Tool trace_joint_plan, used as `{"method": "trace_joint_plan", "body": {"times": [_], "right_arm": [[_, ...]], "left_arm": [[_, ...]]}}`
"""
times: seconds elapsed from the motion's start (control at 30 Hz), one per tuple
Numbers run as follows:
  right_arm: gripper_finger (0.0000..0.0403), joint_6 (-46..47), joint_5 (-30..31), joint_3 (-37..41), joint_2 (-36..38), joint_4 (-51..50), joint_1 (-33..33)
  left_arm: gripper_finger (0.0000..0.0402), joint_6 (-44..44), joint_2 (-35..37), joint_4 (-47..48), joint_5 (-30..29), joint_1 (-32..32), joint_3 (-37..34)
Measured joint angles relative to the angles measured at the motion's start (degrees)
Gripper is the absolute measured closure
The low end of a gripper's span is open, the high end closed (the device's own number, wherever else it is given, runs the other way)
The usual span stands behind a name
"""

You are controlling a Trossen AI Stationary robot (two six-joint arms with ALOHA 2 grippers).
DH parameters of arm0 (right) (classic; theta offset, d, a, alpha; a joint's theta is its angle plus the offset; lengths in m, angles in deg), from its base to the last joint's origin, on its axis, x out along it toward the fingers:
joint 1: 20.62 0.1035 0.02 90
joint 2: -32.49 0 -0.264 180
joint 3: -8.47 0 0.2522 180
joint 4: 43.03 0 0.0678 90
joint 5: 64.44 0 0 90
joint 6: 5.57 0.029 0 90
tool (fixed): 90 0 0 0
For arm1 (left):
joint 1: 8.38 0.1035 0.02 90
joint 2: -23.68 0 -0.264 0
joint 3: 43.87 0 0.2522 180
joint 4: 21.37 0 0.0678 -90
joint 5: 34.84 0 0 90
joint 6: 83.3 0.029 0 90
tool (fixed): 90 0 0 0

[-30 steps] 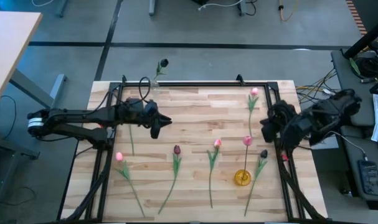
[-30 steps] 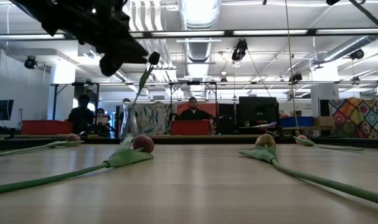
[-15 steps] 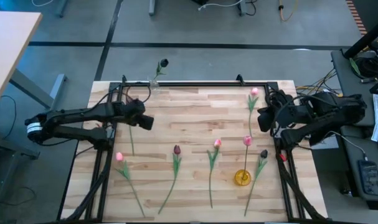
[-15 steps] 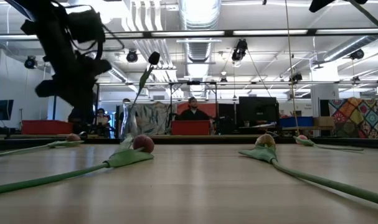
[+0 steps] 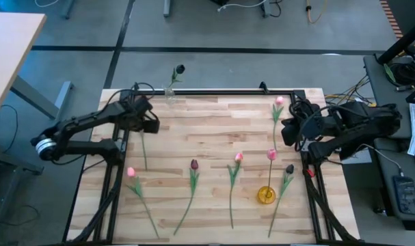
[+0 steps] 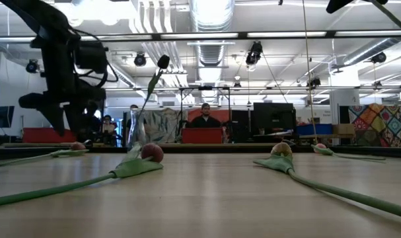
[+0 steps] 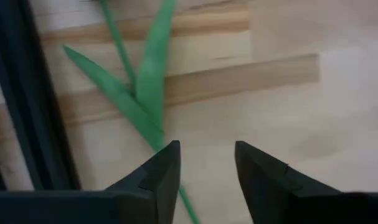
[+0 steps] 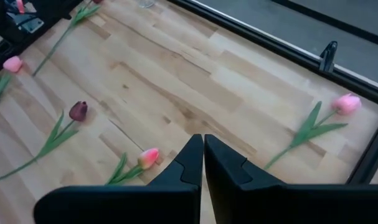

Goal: Sort flowers into vase by color
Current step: Put the top red flower into the transparent flower vase

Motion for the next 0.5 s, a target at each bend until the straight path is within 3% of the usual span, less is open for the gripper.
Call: {"method": "trace_joint_plan", "body": {"times": [0.23,0.5], "right_arm": [[0.0394,0.0,0.0,0.0,0.0,0.0,0.0],[0.0394,0.1,0.2,0.0,0.0,0.0,0.0]], "left_arm": [[0.0203,3.2,-6.7,-0.1,0.0,4.9,0.0],[0.0211,7.9,-14.5,-1.8,-1.7,7.9,0.0]]}}
